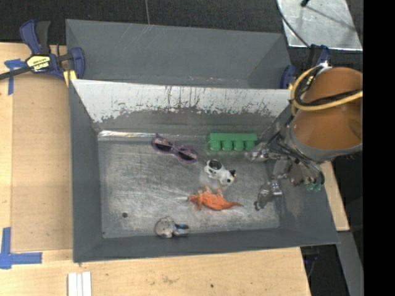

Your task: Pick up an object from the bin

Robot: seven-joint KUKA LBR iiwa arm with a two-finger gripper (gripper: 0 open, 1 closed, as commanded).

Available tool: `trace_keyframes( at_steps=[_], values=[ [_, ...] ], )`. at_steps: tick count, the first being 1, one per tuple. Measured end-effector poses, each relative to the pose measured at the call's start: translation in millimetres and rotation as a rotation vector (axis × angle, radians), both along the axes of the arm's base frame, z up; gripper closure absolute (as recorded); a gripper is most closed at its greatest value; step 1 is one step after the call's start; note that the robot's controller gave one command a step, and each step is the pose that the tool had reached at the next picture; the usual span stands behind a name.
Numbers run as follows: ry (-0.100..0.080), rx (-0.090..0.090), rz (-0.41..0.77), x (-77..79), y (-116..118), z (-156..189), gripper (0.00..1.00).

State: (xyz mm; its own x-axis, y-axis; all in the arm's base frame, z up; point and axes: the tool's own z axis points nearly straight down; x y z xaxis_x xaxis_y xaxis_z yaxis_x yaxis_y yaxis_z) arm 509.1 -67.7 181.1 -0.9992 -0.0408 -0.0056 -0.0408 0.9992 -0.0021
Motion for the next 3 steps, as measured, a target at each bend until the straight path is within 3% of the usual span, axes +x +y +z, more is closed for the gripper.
trace_keyframes(
  at_steps=[2,3],
  values=[
    [0.002,0.0,0.338,5.4,47.0,-60.0,0.0],
    [0.003,0.003,0.166,-5.3,51.4,-87.7,0.0]
  ],
)
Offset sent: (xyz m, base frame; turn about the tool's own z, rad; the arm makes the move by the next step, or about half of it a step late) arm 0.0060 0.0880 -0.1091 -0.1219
